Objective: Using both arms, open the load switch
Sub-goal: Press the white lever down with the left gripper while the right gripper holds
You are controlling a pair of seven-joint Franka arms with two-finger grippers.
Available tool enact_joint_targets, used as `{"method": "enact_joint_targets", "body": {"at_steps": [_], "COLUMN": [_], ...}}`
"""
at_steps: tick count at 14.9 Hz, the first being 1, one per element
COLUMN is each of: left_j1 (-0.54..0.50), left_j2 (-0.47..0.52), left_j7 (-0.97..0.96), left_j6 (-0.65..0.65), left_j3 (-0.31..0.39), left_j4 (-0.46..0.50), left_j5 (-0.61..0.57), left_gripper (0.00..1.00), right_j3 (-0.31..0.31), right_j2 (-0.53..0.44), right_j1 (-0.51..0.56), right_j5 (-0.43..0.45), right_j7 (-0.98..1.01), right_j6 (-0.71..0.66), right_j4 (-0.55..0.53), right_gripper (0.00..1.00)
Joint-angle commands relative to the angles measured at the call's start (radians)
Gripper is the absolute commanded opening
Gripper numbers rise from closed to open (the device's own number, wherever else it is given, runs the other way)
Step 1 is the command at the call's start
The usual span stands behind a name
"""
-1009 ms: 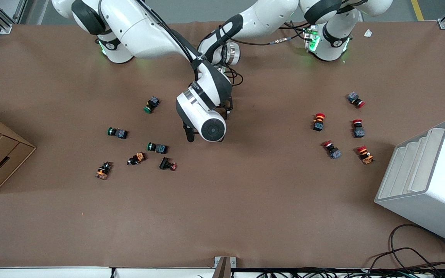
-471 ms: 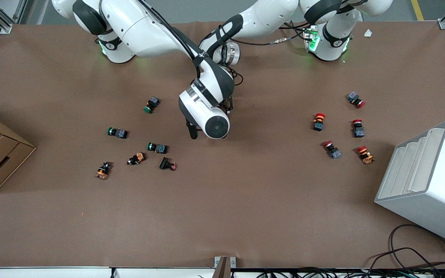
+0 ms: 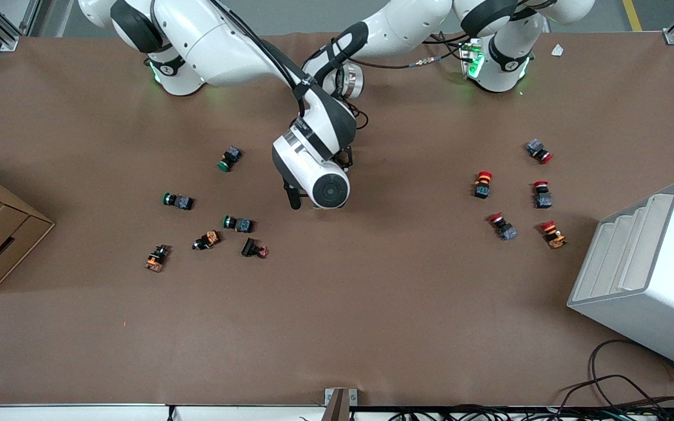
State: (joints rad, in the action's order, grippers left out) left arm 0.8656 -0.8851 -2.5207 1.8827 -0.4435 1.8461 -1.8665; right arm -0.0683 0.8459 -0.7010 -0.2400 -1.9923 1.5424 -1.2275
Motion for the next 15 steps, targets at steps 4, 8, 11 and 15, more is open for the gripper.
{"method": "enact_joint_targets", "body": {"at_steps": [4, 8, 11, 15], "left_j1": [0.007, 0.007, 0.007, 0.007], "left_j2": [-0.035, -0.035, -0.035, -0.035], "left_j7": [-0.012, -0.012, -0.012, -0.010], "left_j6": [-0.002, -0.002, -0.002, -0.002], "left_j3": [0.005, 0.005, 0.005, 0.005], "left_j4": [-0.008, -0.008, -0.008, -0.008], "left_j5": [-0.008, -0.008, -0.008, -0.008], "left_gripper": [1.00, 0.99, 1.00, 1.00], "right_j3": [-0.004, -0.004, -0.002, -0.002], "right_j2": [0.002, 0.007, 0.015, 0.019], "right_j1": [-0.006, -0.012, -0.020, -0.028], "right_j5": [-0.018, -0.018, -0.013, -0.005], "right_j7": [-0.014, -0.014, -0.014, -0.014], "right_j6": [-0.030, -0.019, -0.010, 0.025], "right_j4": [0.000, -0.010, -0.020, -0.046], "right_gripper": [1.00, 1.00, 1.00, 1.00]}}
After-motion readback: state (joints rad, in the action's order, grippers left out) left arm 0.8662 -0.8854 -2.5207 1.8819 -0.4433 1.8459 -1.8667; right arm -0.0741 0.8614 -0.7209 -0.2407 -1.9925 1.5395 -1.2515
